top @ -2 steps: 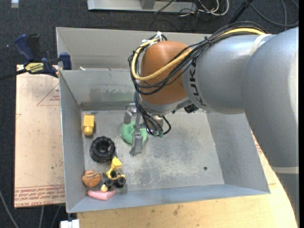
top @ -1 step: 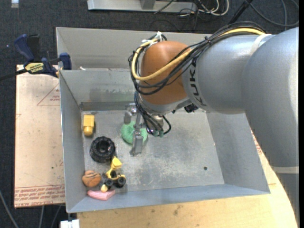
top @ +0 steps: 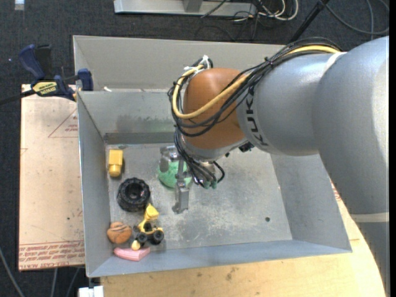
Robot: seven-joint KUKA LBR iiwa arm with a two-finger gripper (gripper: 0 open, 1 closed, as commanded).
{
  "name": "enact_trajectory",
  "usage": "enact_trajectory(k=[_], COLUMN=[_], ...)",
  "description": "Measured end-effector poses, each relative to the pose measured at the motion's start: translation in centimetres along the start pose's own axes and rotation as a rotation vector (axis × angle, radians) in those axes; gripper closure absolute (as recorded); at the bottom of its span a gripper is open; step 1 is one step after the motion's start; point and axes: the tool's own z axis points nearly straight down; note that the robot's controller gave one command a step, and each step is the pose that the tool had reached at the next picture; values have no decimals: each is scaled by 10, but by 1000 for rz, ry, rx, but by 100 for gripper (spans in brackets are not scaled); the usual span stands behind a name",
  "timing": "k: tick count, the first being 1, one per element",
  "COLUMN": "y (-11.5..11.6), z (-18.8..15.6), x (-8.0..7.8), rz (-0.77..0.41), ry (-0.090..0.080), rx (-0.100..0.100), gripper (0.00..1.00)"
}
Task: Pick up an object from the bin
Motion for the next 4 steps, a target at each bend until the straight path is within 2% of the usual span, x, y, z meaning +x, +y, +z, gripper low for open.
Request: enact_trajectory(k=[1,2,3,4], y=[-13,-13,-26,-38], z=[42,42,2,-31], x=[-37,-37,-4,-25], rz=[-161,-161,-163,-176], ry=[-6,-6,10,-4], rx=[-2,-3,-2,-1], gripper=[100,100,100,100])
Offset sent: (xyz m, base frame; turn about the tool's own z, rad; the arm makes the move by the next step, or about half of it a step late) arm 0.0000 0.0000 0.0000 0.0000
